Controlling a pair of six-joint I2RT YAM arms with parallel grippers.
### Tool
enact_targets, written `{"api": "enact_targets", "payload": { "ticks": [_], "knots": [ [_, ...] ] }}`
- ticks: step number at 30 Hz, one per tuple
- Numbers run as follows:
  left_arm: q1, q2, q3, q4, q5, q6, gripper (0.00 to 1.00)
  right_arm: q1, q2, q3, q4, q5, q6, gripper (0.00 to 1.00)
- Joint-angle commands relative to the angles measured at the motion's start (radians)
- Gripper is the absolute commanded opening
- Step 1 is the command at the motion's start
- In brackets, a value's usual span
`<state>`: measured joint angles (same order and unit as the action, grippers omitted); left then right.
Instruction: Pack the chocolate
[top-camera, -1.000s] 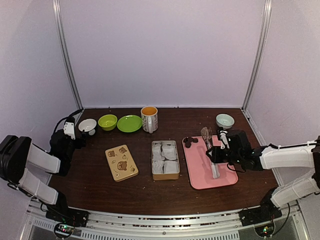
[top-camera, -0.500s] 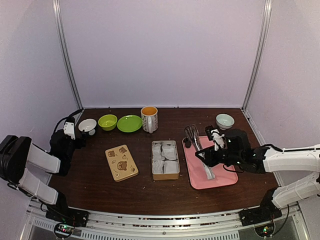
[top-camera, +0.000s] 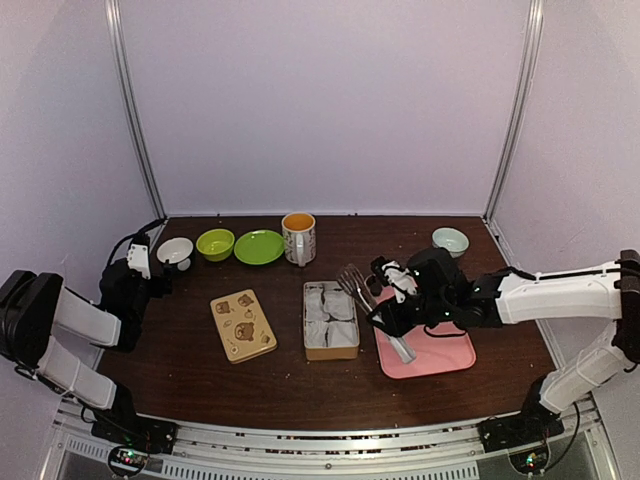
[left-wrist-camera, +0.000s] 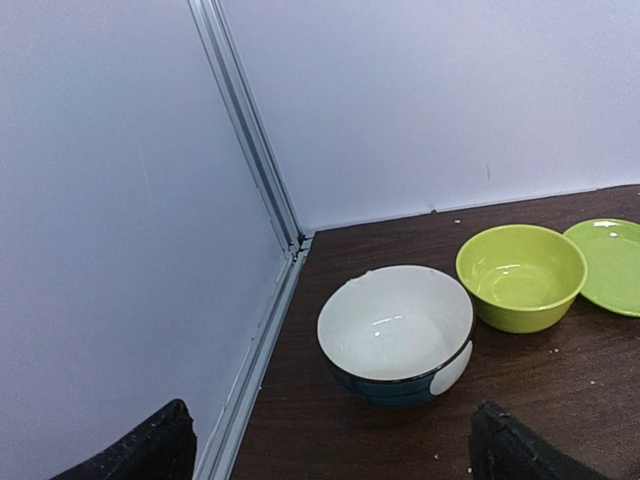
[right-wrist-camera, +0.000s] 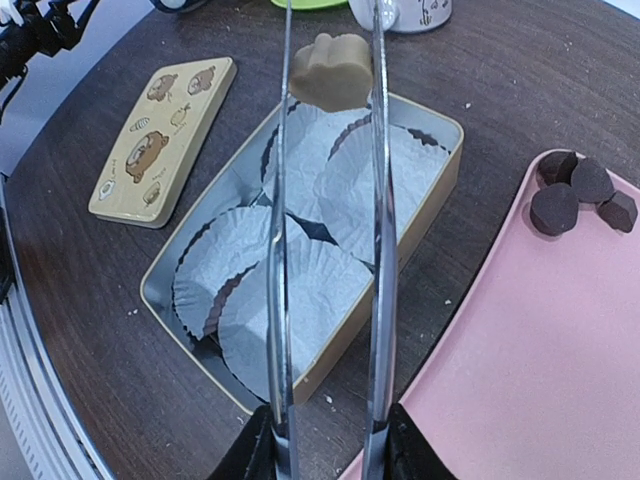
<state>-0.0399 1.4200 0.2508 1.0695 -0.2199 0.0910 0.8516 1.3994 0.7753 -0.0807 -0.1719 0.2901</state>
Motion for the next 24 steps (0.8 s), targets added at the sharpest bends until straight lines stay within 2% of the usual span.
{"api": "enact_targets", "payload": {
  "ticks": [1,11,21,24],
  "knots": [
    [0.008,0.007,0.015,0.052,0.012,-0.008,0.98,0.013,0.037,0.059,-0.091,0.037,-0.023,0.28],
    [0.007,0.006,0.015,0.052,0.011,-0.008,0.98,0.017,0.122,0.134,-0.169,0.064,-0.028,0.29],
    [0.009,0.007,0.015,0.052,0.012,-0.009,0.98,0.017,0.180,0.182,-0.165,0.087,-0.009,0.28],
    [0.007,0.007,0.015,0.052,0.012,-0.008,0.98,0.017,0.185,0.191,-0.155,0.101,0.005,0.31]
  ]
}}
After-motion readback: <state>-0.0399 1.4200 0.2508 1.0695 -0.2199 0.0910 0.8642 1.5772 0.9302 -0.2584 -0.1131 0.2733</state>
